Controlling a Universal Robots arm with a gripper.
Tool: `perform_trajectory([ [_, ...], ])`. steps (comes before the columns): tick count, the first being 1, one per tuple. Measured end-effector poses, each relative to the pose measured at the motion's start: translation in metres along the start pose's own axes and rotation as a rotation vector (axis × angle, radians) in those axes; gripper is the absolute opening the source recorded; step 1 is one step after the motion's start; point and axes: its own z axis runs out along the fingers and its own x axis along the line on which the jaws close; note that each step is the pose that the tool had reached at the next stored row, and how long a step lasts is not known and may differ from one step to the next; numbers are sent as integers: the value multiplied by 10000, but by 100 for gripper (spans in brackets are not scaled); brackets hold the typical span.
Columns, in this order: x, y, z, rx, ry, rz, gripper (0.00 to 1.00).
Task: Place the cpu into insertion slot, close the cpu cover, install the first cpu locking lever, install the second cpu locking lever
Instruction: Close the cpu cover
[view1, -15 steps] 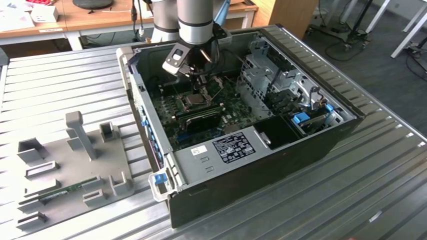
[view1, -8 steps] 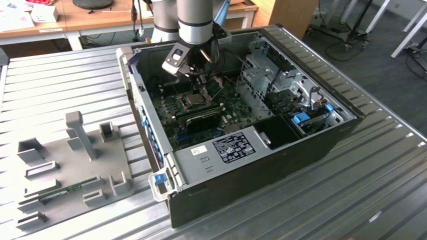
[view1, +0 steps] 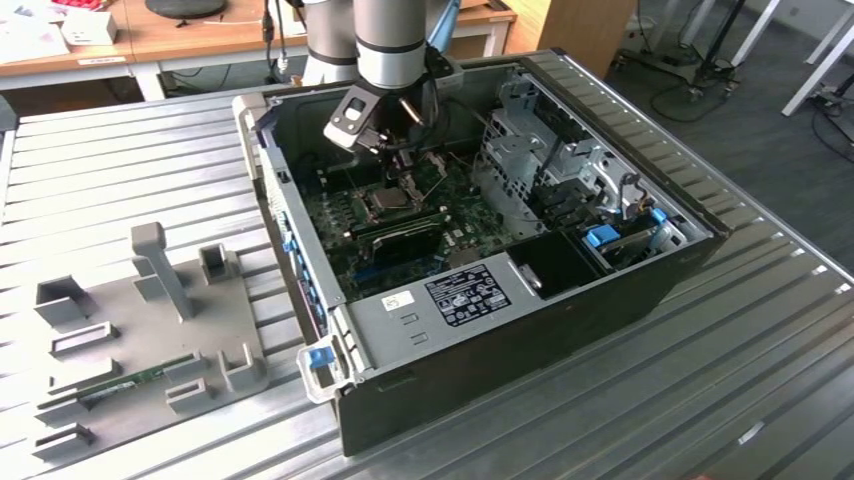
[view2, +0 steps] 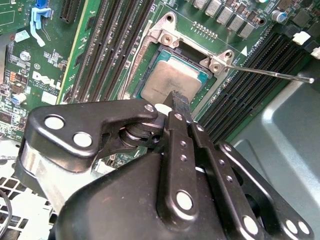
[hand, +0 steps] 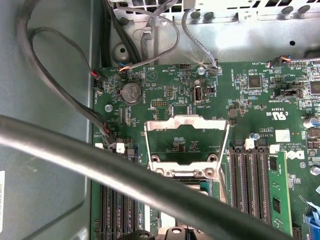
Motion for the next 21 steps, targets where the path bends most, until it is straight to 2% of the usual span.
perform_trajectory([
  [21,0,-12,3,16,-1,-1,10],
])
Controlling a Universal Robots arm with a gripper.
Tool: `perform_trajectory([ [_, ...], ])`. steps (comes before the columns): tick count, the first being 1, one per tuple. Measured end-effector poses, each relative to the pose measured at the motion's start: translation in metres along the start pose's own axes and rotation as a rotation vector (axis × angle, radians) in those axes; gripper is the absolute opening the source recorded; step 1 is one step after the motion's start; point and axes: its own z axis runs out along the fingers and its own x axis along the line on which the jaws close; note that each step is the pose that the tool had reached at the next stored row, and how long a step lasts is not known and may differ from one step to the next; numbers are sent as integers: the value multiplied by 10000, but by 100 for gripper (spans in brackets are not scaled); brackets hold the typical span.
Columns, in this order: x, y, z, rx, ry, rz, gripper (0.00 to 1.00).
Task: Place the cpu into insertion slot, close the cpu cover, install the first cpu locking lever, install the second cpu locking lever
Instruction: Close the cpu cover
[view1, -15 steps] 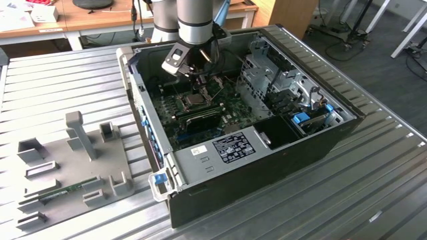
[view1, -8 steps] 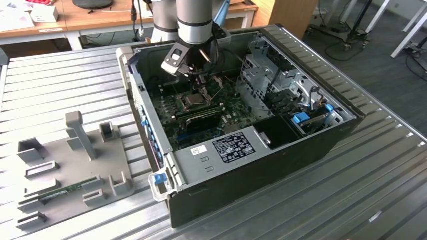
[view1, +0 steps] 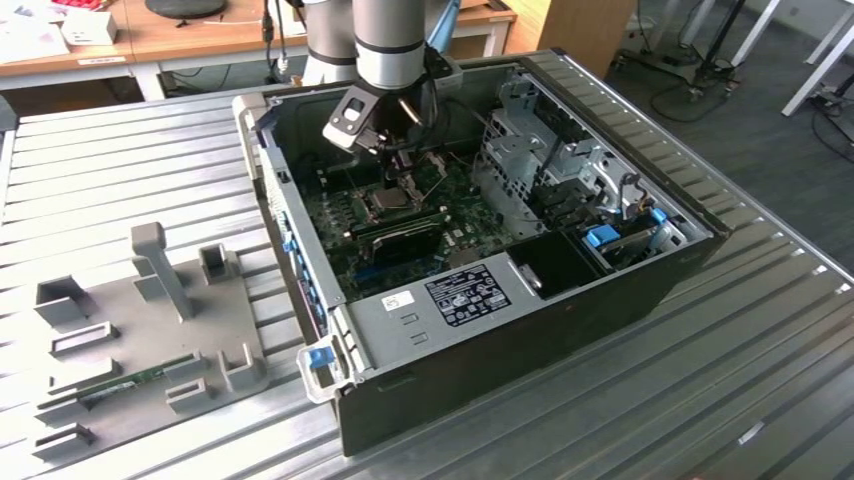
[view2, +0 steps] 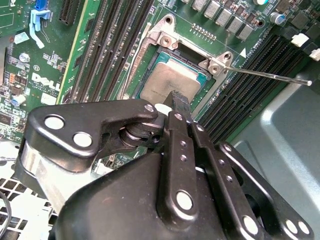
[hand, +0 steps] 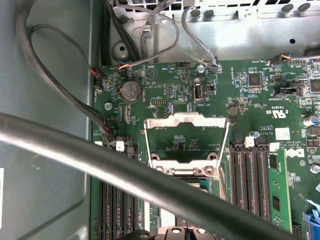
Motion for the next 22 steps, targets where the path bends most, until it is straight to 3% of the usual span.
perform_trajectory([
  [3,0,0,1,9,12,1,10],
  [5,0,0,1,67,25,4,10],
  [10,0,0,2,75,24,3,10],
  [22,-1,0,127,78,24,3,10],
])
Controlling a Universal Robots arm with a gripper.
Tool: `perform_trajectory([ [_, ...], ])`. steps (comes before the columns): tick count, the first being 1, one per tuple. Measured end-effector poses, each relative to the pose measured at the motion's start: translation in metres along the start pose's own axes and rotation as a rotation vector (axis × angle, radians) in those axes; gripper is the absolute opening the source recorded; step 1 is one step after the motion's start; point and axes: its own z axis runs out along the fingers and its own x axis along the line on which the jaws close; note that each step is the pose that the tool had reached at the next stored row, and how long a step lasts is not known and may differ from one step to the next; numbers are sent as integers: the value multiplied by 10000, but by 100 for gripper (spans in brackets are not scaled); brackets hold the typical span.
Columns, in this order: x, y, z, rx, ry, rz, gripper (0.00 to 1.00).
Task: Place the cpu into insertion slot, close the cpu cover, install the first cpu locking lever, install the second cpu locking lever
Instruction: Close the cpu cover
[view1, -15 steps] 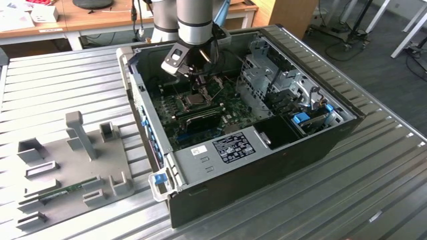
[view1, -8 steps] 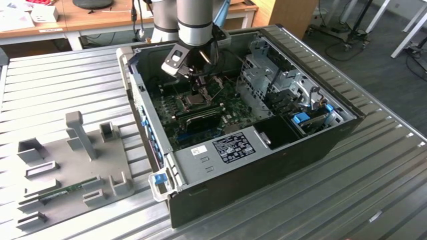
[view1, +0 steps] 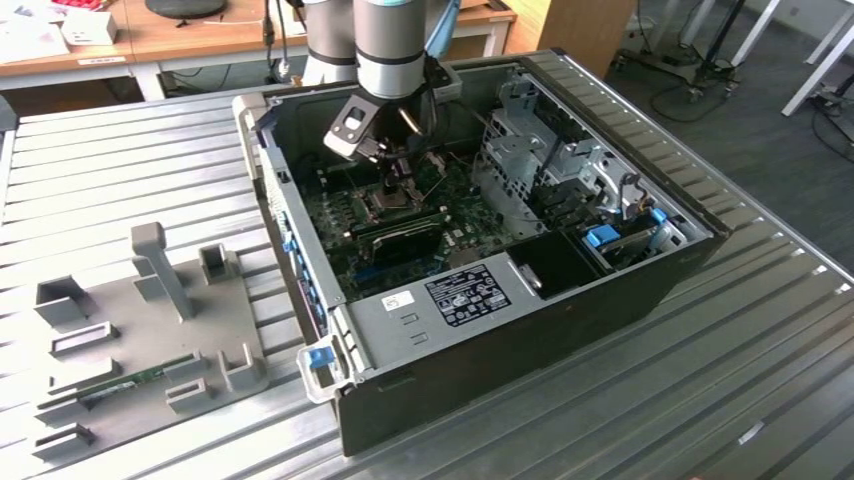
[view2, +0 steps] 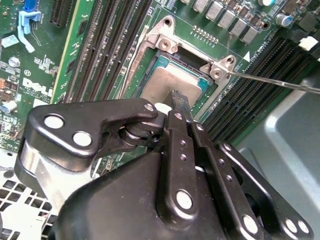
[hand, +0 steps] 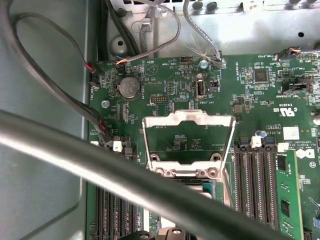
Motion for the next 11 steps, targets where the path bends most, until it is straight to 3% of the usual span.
perform_trajectory([
  [6,-1,-4,61,0,0,-1,10],
  [11,-1,-4,65,0,0,0,10],
])
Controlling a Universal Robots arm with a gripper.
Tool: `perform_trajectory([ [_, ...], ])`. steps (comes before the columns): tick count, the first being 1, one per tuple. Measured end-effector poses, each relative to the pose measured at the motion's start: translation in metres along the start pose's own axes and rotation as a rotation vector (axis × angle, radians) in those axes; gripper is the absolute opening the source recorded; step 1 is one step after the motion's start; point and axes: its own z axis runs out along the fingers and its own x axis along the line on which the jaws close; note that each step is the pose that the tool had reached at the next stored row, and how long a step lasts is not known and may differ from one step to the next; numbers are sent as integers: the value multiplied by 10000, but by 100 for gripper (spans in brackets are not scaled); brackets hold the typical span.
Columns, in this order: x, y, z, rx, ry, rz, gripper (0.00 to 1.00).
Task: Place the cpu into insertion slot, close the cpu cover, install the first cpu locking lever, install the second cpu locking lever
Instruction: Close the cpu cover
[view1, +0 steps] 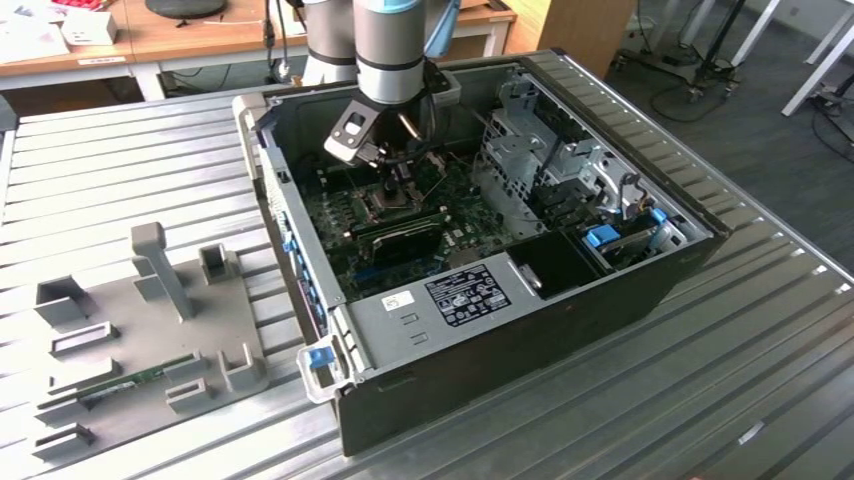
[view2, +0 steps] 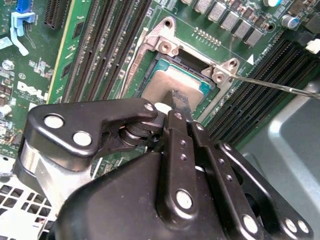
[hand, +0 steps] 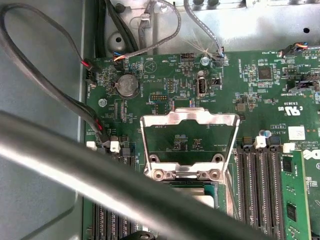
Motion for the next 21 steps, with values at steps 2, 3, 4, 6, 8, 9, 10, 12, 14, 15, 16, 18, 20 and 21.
perform_trajectory([
  [2,0,0,12,-1,3,0,10],
  [3,0,-1,18,2,-2,0,10],
  [4,-1,-2,23,6,-7,-1,10],
  [6,-3,-3,33,9,-12,-1,10],
  [8,-2,-4,42,5,-7,0,10],
  [9,-2,-4,43,4,-5,0,10],
  [10,-2,-4,43,3,-4,0,10],
  [12,-2,-4,43,3,-5,0,10],
  [14,-2,-4,43,4,-6,0,10],
  [15,-2,-4,44,4,-5,0,10],
  [16,-2,-3,42,2,-4,0,10],
  [18,0,-1,31,-7,10,1,10],
  [20,3,2,6,-11,18,0,10],
  [21,1,2,-14,-2,3,-1,10],
])
